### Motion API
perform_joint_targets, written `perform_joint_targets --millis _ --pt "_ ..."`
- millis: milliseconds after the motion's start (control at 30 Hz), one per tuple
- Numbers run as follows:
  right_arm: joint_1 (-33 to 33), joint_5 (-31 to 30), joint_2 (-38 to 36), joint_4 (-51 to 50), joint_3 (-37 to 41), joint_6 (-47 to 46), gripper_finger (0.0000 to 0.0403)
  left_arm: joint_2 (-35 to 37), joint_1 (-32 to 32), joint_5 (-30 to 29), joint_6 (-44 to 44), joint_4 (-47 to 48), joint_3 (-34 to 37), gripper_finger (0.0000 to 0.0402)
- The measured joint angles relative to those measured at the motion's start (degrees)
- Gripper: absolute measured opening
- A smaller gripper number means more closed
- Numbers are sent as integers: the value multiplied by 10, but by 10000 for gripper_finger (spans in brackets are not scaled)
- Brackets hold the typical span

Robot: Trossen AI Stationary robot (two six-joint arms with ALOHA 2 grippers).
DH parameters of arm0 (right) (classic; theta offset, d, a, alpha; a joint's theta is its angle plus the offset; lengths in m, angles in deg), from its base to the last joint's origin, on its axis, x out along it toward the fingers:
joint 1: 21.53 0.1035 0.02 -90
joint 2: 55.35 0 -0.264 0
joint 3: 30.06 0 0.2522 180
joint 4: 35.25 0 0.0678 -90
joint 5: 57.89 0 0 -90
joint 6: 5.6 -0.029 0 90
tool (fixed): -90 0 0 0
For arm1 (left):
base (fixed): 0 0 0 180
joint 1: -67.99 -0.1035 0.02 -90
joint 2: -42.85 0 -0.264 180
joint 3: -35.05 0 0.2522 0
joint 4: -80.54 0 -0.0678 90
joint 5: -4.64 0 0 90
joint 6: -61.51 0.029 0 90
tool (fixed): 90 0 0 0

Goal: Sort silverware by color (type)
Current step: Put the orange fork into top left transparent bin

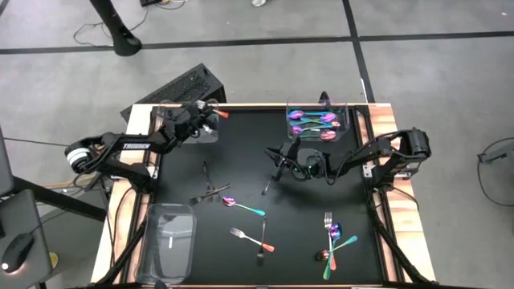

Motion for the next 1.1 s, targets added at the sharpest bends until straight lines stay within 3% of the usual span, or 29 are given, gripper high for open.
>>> perform_joint_targets --millis 200,367,833,933,1100 --pt "0 0 0 0 0 0 103 6 0 53 11 -55 0 5" --pt "1 0 0 -6 0 -9 103 44 0 46 32 -24 0 5" --pt "1 0 0 -32 0 -10 103 223 0 -102 71 190 0 5" --pt "0 0 0 -32 0 -10 103 238 0 -110 57 175 10 5" --pt "-2 0 0 -31 0 -10 103 228 -14 -133 -16 134 88 5"
